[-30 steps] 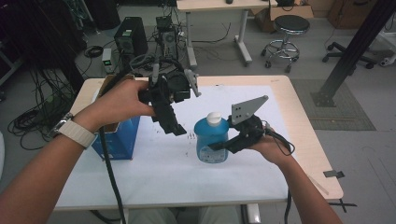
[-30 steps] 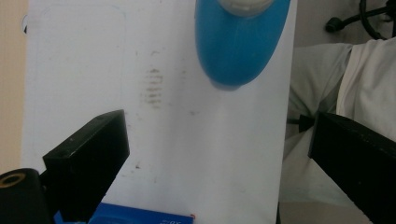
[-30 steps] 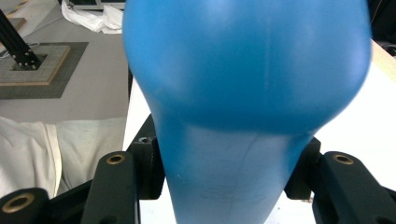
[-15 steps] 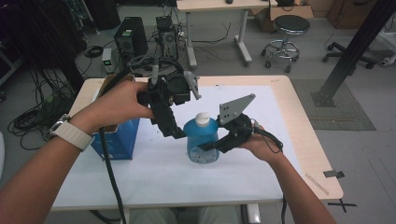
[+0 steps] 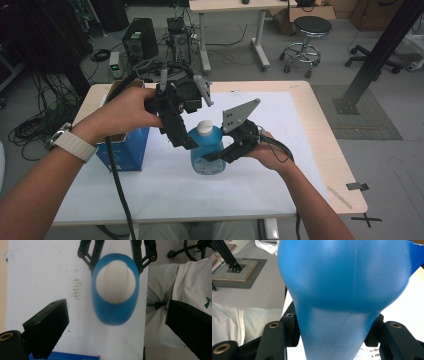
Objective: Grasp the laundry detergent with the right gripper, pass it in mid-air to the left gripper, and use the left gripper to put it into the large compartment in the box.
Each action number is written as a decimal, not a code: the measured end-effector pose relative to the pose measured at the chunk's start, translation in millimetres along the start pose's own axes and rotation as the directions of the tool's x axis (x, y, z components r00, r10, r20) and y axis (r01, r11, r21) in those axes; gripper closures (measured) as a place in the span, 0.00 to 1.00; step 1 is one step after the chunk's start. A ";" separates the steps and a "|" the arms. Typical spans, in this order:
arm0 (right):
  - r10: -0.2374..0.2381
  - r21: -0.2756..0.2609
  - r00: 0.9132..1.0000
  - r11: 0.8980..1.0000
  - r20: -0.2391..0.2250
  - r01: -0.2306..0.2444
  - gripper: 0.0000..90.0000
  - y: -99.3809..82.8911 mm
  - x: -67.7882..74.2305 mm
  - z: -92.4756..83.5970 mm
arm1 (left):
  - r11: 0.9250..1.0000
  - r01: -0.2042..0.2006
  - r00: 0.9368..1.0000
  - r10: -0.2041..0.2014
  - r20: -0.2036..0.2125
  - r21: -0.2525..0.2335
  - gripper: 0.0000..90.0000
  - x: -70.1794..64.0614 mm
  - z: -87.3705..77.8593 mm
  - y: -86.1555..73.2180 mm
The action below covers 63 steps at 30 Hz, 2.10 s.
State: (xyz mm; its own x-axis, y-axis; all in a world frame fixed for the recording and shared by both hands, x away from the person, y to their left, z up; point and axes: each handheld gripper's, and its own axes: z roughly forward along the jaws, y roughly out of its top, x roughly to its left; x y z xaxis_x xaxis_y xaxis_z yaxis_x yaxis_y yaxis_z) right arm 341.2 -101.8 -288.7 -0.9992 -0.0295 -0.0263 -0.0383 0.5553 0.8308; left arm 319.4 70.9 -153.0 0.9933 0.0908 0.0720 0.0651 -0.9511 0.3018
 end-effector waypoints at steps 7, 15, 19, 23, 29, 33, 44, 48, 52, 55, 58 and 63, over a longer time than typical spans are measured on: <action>-0.006 -0.002 1.000 1.000 -0.005 0.006 0.50 3.8 -1.5 4.9 | 1.000 -0.005 1.000 0.005 0.003 0.010 0.06 0.3 2.6 0.9; -0.006 -0.003 1.000 1.000 -0.011 0.006 0.50 6.6 -2.2 7.8 | 1.000 -0.005 1.000 0.005 0.012 0.017 0.06 1.7 9.9 3.2; -0.005 -0.002 1.000 1.000 -0.008 0.005 0.50 7.4 -2.1 8.2 | 1.000 -0.002 1.000 0.002 0.020 0.021 0.06 2.9 14.6 3.5; -0.007 -0.004 1.000 1.000 -0.008 0.007 0.50 7.8 -2.1 8.2 | 1.000 0.000 1.000 -0.001 0.024 0.030 0.06 4.0 21.9 3.4; -0.006 -0.003 1.000 1.000 -0.008 0.006 0.50 7.8 -1.7 9.0 | 0.999 -0.005 0.999 0.004 0.035 0.045 0.07 5.1 32.5 5.5; -0.004 -0.003 1.000 1.000 -0.010 0.004 0.50 7.6 -1.6 9.8 | 0.999 -0.007 0.999 0.005 0.044 0.052 0.08 6.2 38.3 6.2; -0.006 -0.008 1.000 1.000 -0.007 0.006 0.50 7.2 -1.4 10.2 | 0.998 -0.011 0.999 0.009 0.052 0.057 0.13 7.6 43.8 4.2; -0.006 -0.009 1.000 1.000 -0.010 0.006 0.50 7.6 -1.0 10.7 | 0.998 -0.017 0.998 0.014 0.057 0.062 0.17 7.8 44.0 4.8; -0.004 -0.011 1.000 1.000 -0.010 0.004 0.50 7.7 -0.8 10.6 | 0.998 -0.022 0.998 0.018 0.056 0.063 0.21 7.7 44.7 4.7; -0.007 -0.011 1.000 1.000 -0.008 0.007 0.50 7.7 -1.1 9.9 | 0.998 -0.022 0.998 0.019 0.056 0.063 0.23 8.1 44.3 4.9; -0.007 -0.014 1.000 1.000 -0.006 0.007 0.50 7.5 -1.1 9.5 | 0.998 -0.026 0.998 0.022 0.057 0.063 0.26 7.7 44.7 5.1; -0.009 -0.014 1.000 1.000 -0.005 0.009 0.50 7.4 -0.6 9.3 | 0.998 -0.032 0.998 0.029 0.055 0.062 0.29 7.7 44.7 5.6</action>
State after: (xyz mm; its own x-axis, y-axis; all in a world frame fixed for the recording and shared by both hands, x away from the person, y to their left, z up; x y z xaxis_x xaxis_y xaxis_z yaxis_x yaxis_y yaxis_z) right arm 341.4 -90.0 -287.6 -0.9988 -0.0387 -0.0309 -0.0470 0.5434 0.8381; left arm 331.7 53.1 -193.3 0.9985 0.0471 0.0284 0.0390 -0.9701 0.2394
